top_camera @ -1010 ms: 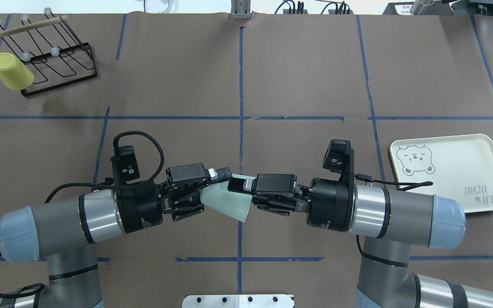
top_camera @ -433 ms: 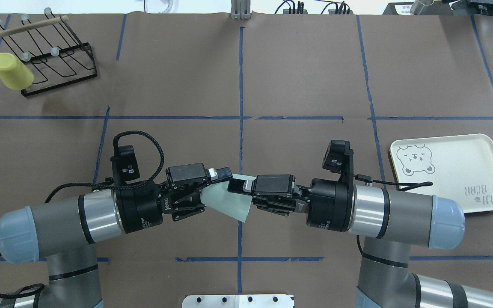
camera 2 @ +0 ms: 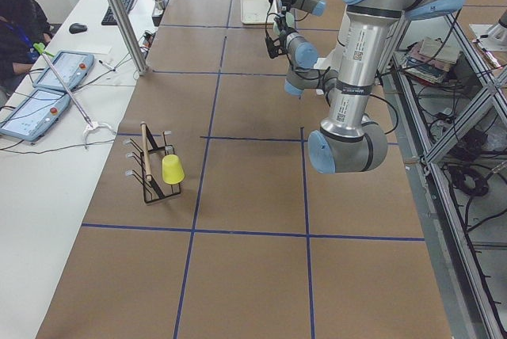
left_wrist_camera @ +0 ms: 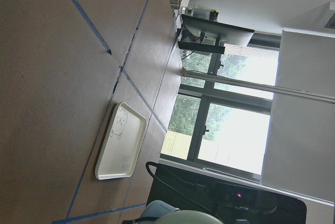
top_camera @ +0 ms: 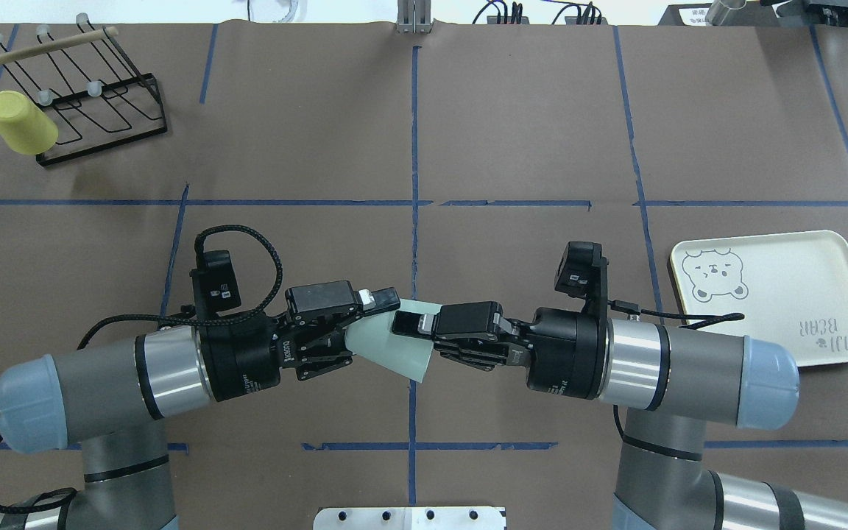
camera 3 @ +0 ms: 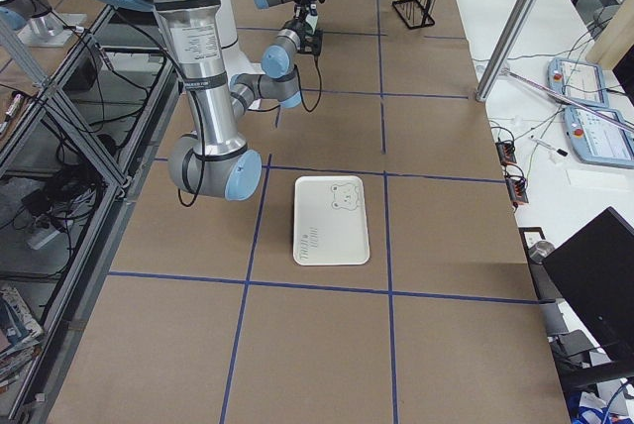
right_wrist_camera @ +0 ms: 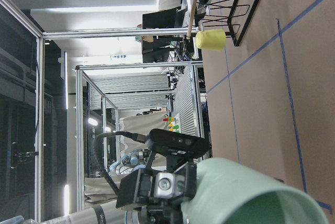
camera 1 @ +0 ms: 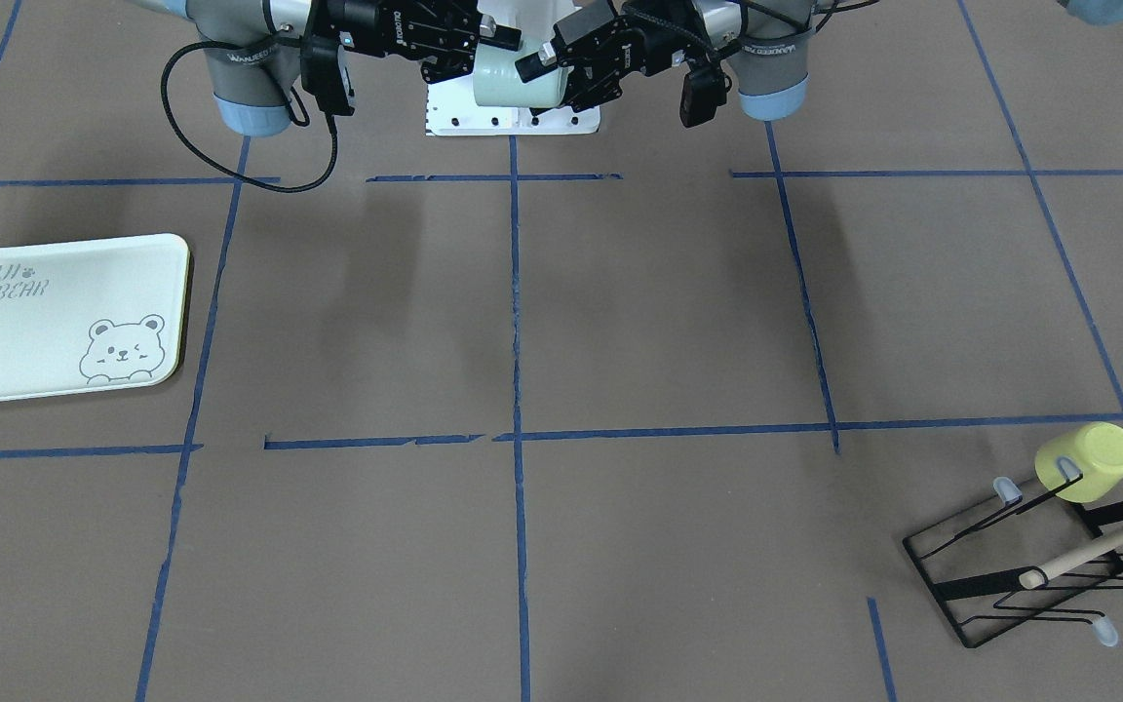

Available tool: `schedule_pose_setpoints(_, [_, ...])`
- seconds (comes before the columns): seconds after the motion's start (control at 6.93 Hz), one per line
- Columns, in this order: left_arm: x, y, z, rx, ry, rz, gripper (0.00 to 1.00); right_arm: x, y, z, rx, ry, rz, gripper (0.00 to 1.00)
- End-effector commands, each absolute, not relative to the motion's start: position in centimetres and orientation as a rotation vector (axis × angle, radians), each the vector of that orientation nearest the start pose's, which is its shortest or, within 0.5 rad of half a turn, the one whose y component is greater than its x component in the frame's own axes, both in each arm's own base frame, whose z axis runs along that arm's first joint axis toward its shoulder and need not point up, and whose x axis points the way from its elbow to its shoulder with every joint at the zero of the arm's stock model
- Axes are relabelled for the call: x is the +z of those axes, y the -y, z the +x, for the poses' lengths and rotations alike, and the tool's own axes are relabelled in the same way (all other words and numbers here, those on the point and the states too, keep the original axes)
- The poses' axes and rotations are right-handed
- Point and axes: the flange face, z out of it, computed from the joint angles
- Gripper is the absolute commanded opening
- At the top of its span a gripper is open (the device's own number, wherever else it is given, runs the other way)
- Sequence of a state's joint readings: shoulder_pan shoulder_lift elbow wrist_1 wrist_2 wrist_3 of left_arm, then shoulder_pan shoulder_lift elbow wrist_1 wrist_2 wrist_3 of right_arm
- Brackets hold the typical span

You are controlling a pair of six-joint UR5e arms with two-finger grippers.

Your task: Left arm grabs green cup and hands to right arm on tray

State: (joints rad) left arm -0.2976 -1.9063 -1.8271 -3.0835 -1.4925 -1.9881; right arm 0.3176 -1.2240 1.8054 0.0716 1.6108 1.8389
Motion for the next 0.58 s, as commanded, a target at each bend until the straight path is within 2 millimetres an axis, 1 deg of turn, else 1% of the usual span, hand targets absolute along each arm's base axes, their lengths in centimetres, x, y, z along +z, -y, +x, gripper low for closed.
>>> schedule_pose_setpoints(0.0, [20.85,28.16,43.69,-0.506,-2.143,-0.079,0.52,20.72,27.61,-42.59,0.274,2.236,0.038,0.13])
schedule_pose_setpoints(0.14, [20.84,28.21,43.81,-0.503,-2.138,-0.068,0.97,20.72,27.53,-42.63,0.27,2.235,0.039,0.01])
schedule_pose_setpoints(0.29, [20.73,28.27,43.78,-0.504,-2.137,-0.068,1.0,20.66,27.51,-42.56,0.269,2.238,0.039,0.0])
schedule_pose_setpoints(0.43, [20.75,28.56,43.54,-0.505,-2.136,-0.062,1.0,20.58,27.42,-42.57,0.266,2.243,0.037,0.0])
